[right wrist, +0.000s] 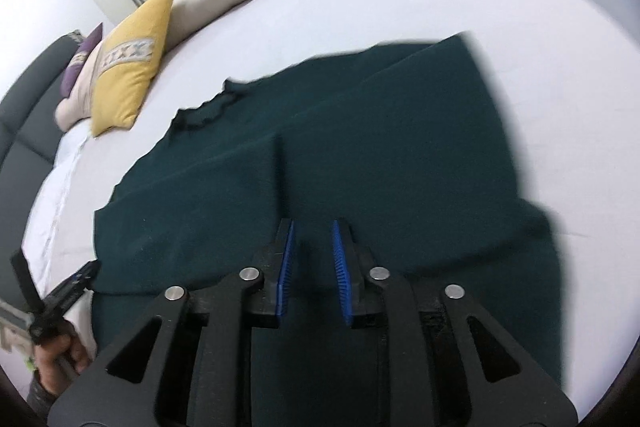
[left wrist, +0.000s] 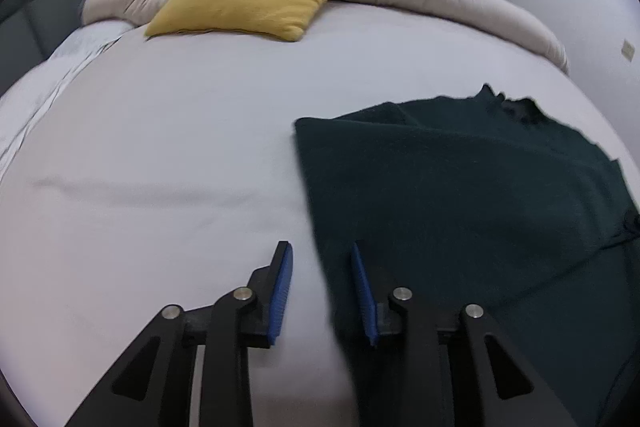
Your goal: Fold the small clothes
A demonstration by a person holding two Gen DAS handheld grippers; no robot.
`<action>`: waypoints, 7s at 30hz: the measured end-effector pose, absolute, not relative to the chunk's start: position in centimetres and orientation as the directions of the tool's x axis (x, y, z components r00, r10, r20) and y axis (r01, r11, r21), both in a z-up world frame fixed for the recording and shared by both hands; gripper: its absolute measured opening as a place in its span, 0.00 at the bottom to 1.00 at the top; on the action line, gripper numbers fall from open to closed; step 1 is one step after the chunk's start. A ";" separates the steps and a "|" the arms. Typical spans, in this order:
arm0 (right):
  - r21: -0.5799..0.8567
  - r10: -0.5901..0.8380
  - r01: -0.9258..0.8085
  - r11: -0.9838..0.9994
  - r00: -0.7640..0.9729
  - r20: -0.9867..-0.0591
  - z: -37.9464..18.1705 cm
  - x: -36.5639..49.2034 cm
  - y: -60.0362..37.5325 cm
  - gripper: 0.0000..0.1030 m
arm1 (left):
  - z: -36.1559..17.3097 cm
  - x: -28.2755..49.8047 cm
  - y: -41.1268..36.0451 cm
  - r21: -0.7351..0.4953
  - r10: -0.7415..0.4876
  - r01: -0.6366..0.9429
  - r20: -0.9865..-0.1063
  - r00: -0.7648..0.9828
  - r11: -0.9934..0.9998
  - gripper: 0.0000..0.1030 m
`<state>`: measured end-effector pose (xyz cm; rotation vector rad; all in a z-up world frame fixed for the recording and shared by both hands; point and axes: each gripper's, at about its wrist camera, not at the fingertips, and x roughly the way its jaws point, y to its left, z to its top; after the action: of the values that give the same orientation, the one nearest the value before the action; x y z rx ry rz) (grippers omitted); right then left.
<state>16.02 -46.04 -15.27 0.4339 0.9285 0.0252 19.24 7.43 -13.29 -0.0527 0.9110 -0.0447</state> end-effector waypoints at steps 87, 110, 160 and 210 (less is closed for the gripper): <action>0.730 0.445 0.166 0.663 0.696 -0.563 -8.9 11.5 -59.5 0.05 | -8.6 17.5 14.6 -0.887 -0.705 -0.107 -0.425 0.568 0.448 0.05; 0.645 0.305 0.348 0.681 0.666 -0.681 -18.5 27.7 -60.0 0.06 | -16.6 32.4 13.3 -0.802 -0.624 -0.240 -0.582 0.522 0.547 0.07; 0.281 0.081 0.206 0.937 0.656 -0.751 -17.8 27.5 -52.9 0.47 | -15.3 28.4 10.9 -0.505 -0.324 -0.154 -0.729 0.603 0.849 0.08; 0.324 -0.007 0.358 0.876 0.679 -0.734 -14.7 6.6 -56.5 0.50 | -11.5 11.6 9.3 -0.344 -0.231 -0.062 -0.742 0.629 0.937 0.45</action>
<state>6.57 -56.51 -14.69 0.4720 0.8046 -0.2138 11.56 9.32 -11.48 -0.3553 0.8900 -0.0991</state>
